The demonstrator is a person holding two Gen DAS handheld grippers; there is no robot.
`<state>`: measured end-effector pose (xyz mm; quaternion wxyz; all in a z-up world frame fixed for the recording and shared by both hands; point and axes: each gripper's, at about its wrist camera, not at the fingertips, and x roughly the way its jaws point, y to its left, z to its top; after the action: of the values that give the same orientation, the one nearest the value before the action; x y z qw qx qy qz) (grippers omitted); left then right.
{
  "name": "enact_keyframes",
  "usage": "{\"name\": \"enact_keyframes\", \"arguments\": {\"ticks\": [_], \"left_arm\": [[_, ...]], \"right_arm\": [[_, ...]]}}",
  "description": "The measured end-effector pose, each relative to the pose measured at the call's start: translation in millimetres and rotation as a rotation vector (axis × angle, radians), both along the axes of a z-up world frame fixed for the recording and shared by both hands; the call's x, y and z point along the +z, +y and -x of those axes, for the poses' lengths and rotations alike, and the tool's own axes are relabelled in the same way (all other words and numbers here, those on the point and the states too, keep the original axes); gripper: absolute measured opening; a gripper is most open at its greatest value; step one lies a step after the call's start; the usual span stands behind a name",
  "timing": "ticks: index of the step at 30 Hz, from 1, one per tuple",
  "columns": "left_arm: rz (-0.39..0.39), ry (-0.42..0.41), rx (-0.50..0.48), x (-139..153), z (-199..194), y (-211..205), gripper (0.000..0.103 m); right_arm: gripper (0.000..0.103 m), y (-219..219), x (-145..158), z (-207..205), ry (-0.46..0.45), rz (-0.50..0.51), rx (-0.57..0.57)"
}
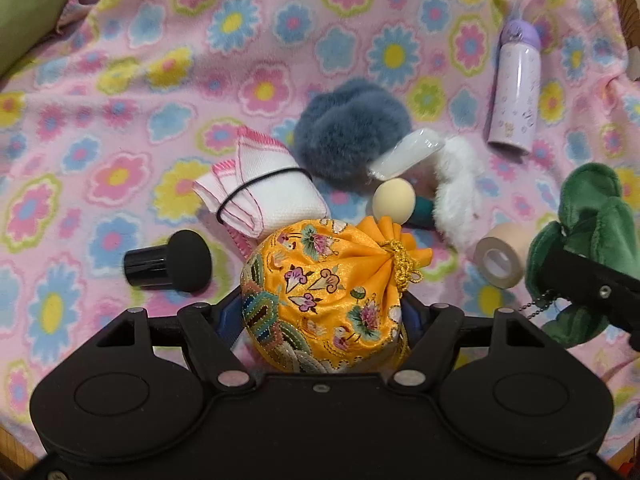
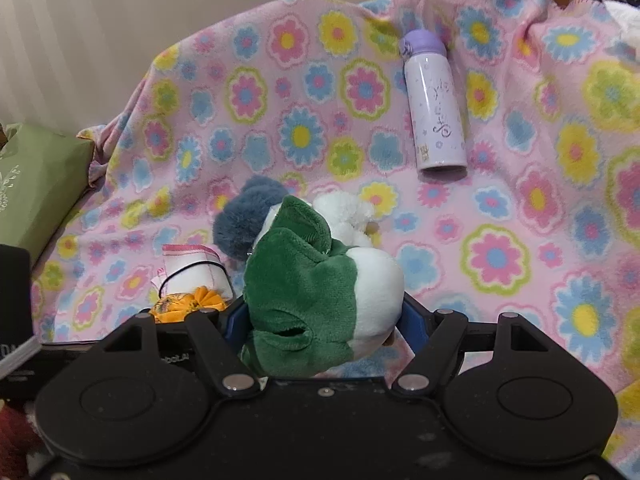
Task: Organize soft objects
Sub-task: 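Carry the orange pouch and green plush with both tools over the basket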
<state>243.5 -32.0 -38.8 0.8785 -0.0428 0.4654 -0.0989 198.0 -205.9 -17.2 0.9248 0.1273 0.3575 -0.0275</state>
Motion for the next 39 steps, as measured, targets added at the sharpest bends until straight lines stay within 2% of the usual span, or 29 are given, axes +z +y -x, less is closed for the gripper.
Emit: {"name": "enact_keyframes", "arguments": {"ticks": [9,16,31,39], "left_arm": [[0.005,-0.114,0.01,52,47,12,0.069],[-0.042,-0.177,0.005,74,91,19,0.069],[-0.032,-0.139,0.016,56,166,27,0.069],[-0.061,-0.169,0.034,52,202,25,0.069]], "right_arm": [[0.073,7,28,39,-0.069,0.02,0.017],[0.073,14,42,79,-0.087,0.025,0.044],[0.073,32,18,154,-0.002,0.001,0.08],[0.073,42,13,197,0.003,0.009,0.077]]}}
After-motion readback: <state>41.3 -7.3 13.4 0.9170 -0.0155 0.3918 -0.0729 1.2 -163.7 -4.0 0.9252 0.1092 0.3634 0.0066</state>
